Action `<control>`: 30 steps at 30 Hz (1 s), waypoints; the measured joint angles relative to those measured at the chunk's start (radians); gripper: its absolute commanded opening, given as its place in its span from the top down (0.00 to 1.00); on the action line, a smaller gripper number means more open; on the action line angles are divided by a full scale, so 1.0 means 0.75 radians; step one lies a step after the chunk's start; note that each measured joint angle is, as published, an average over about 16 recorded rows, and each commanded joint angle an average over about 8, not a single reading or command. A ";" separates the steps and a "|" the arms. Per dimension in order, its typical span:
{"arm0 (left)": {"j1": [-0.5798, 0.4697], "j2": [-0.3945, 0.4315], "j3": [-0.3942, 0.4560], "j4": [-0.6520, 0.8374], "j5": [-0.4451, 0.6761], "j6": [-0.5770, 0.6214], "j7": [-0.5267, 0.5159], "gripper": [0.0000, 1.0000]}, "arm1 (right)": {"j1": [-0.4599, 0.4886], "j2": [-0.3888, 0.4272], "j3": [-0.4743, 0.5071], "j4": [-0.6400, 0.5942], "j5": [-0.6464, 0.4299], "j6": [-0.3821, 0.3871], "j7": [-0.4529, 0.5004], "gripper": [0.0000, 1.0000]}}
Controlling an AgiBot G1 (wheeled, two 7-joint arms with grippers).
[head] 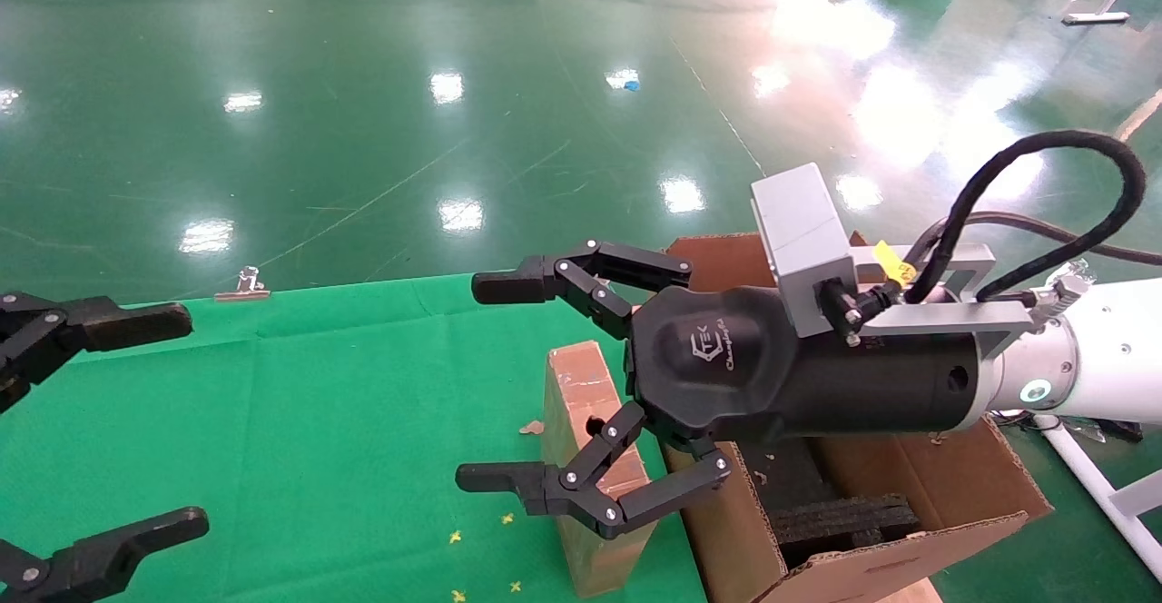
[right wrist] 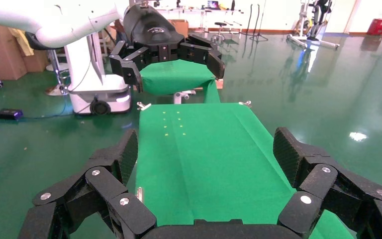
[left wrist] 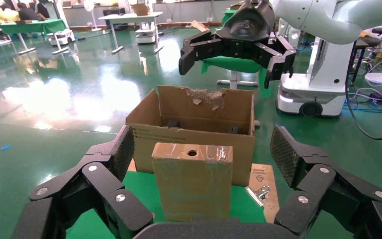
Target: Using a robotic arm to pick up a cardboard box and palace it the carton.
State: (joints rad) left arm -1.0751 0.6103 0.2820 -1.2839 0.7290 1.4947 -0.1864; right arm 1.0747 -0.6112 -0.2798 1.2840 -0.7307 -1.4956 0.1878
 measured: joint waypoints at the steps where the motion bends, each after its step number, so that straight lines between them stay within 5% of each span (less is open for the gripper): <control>1: 0.000 0.000 0.000 0.000 0.000 0.000 0.000 0.00 | 0.000 0.000 0.000 0.000 0.000 0.000 0.000 0.00; 18: 0.001 0.001 -0.003 0.000 0.002 0.001 -0.002 0.00 | 0.022 -0.003 -0.027 0.022 -0.054 0.004 0.021 0.00; 30: 0.000 0.001 -0.002 0.001 0.001 0.001 -0.001 0.00 | 0.328 -0.133 -0.300 0.087 -0.513 -0.047 0.164 0.00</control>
State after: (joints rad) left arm -1.0751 0.6108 0.2806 -1.2829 0.7300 1.4953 -0.1871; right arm 1.3209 -0.7109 -0.5051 1.3489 -1.1152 -1.5311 0.3105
